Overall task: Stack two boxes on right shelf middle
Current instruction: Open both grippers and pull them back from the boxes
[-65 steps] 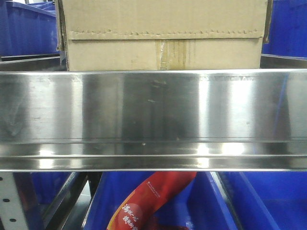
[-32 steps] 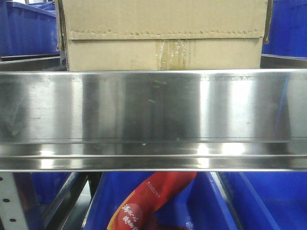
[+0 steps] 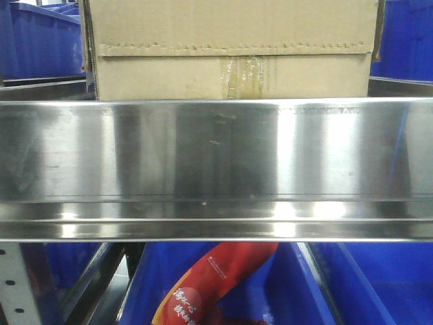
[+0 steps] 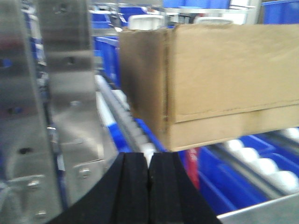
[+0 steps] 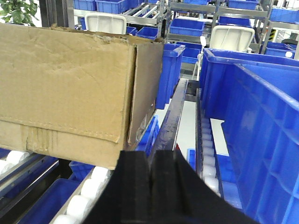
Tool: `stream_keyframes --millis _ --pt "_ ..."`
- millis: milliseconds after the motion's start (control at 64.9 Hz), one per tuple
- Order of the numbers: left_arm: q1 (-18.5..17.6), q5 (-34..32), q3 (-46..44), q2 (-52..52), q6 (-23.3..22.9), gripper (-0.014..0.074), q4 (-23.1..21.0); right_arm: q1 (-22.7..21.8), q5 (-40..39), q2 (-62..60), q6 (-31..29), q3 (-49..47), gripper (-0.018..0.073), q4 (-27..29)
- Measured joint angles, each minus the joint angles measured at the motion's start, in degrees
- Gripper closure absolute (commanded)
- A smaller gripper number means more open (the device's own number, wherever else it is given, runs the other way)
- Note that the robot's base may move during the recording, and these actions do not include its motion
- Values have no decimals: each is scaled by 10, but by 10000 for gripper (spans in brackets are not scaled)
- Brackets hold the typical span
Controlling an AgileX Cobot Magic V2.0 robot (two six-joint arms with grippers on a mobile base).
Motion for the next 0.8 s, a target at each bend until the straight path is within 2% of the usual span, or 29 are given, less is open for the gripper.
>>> stream_keyframes --millis 93,247,478,802 --pt "51 -42 39 -28 41 708 -31 0 0 0 0 0 721 0" --pt "110 -100 119 -82 56 708 -63 0 0 0 0 0 721 0" --pt "139 -162 223 -108 58 708 -78 0 0 0 0 0 721 0" --pt "149 -181 227 -108 58 708 -78 0 -1 0 0 0 721 0"
